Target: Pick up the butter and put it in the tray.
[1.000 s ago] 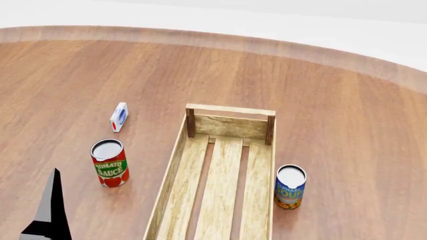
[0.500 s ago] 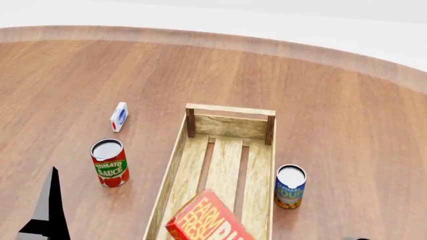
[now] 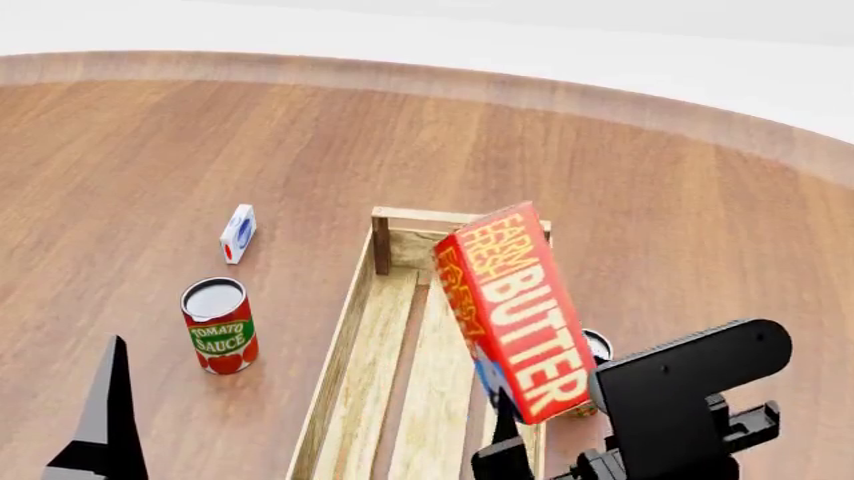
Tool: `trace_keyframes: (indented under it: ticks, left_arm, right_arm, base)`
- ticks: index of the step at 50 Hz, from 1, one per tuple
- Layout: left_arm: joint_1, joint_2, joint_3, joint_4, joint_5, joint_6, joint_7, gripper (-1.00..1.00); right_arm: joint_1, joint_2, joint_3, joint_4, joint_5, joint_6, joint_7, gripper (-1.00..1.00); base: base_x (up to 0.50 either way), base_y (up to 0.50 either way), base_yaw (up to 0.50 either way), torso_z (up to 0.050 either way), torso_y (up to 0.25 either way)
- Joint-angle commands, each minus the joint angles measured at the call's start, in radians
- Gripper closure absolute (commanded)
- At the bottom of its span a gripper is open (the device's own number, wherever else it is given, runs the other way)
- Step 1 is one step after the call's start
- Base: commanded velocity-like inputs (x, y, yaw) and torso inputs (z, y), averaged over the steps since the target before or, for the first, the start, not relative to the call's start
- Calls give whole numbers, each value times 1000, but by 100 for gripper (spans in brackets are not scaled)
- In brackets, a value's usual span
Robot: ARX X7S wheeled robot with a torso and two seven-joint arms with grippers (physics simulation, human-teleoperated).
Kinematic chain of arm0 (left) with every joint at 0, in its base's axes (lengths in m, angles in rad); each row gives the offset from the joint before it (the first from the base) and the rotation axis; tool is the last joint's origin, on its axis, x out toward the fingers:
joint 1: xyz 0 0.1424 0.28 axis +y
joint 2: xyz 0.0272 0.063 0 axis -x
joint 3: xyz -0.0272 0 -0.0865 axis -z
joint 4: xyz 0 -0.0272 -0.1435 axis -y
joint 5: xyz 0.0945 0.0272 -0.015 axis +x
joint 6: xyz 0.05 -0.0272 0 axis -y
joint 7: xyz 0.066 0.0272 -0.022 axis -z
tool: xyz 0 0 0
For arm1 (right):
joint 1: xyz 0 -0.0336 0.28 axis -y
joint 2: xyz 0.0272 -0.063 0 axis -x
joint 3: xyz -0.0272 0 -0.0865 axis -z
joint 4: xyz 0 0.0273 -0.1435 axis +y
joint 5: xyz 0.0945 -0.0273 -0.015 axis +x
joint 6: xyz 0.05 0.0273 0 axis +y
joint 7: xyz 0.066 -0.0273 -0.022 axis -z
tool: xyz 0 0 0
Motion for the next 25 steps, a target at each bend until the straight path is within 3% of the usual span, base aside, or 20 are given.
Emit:
trace_keyframes:
  ticks: [1, 14, 25]
  left_arm:
    - [-6, -2, 6, 0, -2, -4, -4, -100]
    - [-1, -4, 14, -8, 5, 7, -5, -100]
    - [-3, -10, 2, -11, -11, 11, -5, -100]
  right_arm:
    - [157, -162, 17, 147, -30, 66, 59, 100]
    - [220, -372, 18, 385, -139, -44, 109, 100]
    - [325, -582, 10, 681, -151, 21, 262, 100]
  base:
    - [0, 0, 0, 0, 0]
    - [0, 0, 0, 0, 2]
    - [0, 0, 0, 0, 1]
